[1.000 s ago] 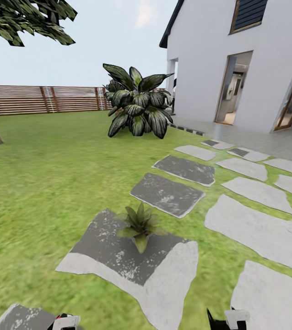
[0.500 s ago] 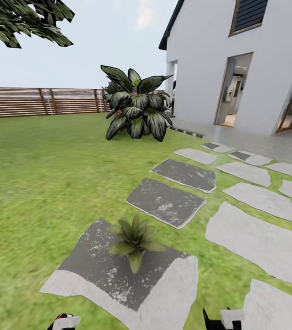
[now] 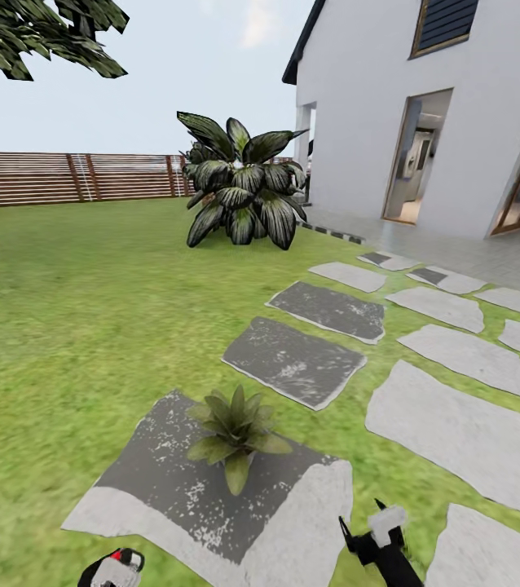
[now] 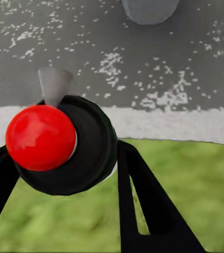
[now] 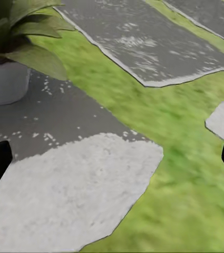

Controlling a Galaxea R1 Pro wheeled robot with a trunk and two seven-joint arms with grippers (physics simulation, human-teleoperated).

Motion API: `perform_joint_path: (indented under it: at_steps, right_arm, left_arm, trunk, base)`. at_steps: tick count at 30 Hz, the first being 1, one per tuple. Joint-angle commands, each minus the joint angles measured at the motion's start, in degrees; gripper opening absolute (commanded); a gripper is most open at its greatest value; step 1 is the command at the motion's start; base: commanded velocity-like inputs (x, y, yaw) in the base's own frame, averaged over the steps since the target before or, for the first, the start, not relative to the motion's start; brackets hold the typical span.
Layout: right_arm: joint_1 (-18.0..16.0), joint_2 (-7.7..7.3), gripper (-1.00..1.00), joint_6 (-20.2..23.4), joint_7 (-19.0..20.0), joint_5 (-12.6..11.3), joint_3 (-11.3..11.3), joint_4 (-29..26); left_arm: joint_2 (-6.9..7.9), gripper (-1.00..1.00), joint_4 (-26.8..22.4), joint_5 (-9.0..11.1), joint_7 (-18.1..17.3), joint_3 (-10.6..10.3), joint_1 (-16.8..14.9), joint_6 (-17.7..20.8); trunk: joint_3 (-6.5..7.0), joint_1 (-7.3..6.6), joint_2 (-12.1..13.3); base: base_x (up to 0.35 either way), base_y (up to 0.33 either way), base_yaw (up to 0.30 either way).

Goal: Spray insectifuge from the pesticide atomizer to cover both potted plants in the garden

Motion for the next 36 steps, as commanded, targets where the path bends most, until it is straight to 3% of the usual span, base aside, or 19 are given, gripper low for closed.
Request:
perform_joint_path:
  at_steps: [1, 2, 4, 6, 7, 8, 10, 12, 15, 22, 30, 33, 34, 36]
  right_arm:
    - [0.0, -0.04, 1.0, -0.1, 0.1, 2.2, 0.6, -0.9]
    - [0.0, 0.12, 1.0, 0.1, 0.1, 7.9, 0.9, -2.3]
    - [0.0, 0.36, 1.0, 1.7, 0.1, 13.8, 1.0, -4.3]
    - [-0.1, 0.6, 1.0, 5.6, 1.4, 18.8, 1.1, -6.6]
    - [-0.3, 1.11, 1.0, 10.4, 7.0, 22.1, 1.2, -9.6]
    - [-0.3, 1.47, 1.0, 12.2, 10.8, 23.0, 1.2, -11.4]
    - [-0.4, 2.0, 1.0, 14.8, 18.1, 23.9, 1.2, -15.0]
    - [-0.5, 2.26, 1.0, 16.6, 23.6, 24.3, 1.2, -18.8]
    - [-0.6, 2.44, 1.0, 18.8, 28.6, 24.4, 1.2, -22.9]
    - [-1.9, 5.28, 1.0, 24.2, 39.6, 24.5, 1.2, -29.3]
    - [-2.5, 6.64, 1.0, 25.0, 40.8, 24.4, 1.2, -29.9]
    - [-2.6, 7.79, 1.0, 25.1, 41.2, 24.5, 1.3, -29.9]
    - [-2.6, 8.06, -1.0, 25.1, 41.7, 24.5, 1.3, -29.9]
    - [-2.6, 8.35, -1.0, 25.1, 42.7, 24.4, 1.3, -30.0]
  left_arm:
    - [1.11, -1.0, 0.0, -1.3, -4.7, 0.3, -1.2, 0.0]
    - [2.78, -1.0, 0.0, -2.3, -13.6, 0.1, -4.3, 1.2]
    - [3.92, -1.0, -0.1, -3.3, -21.7, 0.0, -7.6, 4.0]
    - [4.47, -1.0, -0.2, -6.0, -28.0, -0.1, -10.5, 7.6]
    - [4.3, -1.0, -0.7, -11.8, -31.6, 0.0, -13.4, 10.1]
    - [4.08, -1.0, -1.0, -14.9, -32.6, 0.0, -14.5, 10.9]
    - [3.41, -1.0, -1.6, -20.7, -34.0, 0.1, -16.4, 12.3]
    - [2.27, -1.0, -2.0, -25.0, -35.5, 0.1, -18.0, 14.2]
    - [1.15, -1.0, -2.2, -27.9, -38.0, 0.1, -19.5, 15.9]
    - [-0.71, -1.0, -4.0, -32.1, -43.6, 0.0, -21.0, 17.0]
    - [-1.77, -1.0, -4.3, -34.6, -45.1, 0.1, -21.1, 16.9]
    - [-1.86, -1.0, -4.3, -35.6, -45.2, 0.1, -21.1, 16.9]
    - [-1.9, -1.0, -4.3, -35.8, -45.2, 0.1, -21.1, 16.9]
    - [-2.12, -1.0, -4.3, -36.0, -45.3, 0.1, -21.1, 16.8]
  trunk:
    - [-0.06, -0.01, 0.0]
    - [-0.06, -0.01, 0.0]
    - [-0.06, -0.01, 0.0]
    - [-0.06, -0.01, 0.0]
    - [-0.06, -0.01, 0.0]
    - [-0.06, -0.01, 0.0]
    - [-0.06, -0.01, 0.0]
    - [-0.06, -0.01, 0.0]
    - [-0.06, -0.01, 0.0]
    - [-0.06, -0.01, 0.0]
    - [-0.06, -0.01, 0.0]
    - [-0.06, -0.01, 0.0]
    - [-0.06, -0.01, 0.0]
    - [-0.06, -0.01, 0.0]
  base:
    - [0.0, 0.0, 0.0]
    - [0.0, 0.0, 0.0]
    - [0.0, 0.0, 0.0]
    - [0.0, 0.0, 0.0]
    - [0.0, 0.0, 0.0]
    - [0.0, 0.0, 0.0]
    - [0.0, 0.0, 0.0]
    - [0.0, 0.0, 0.0]
    - [0.0, 0.0, 0.0]
    - [0.0, 0.0, 0.0]
    - [0.0, 0.0, 0.0]
    - [0.0, 0.0, 0.0]
    - [0.0, 0.0, 0.0]
    - [0.0, 0.0, 0.0]
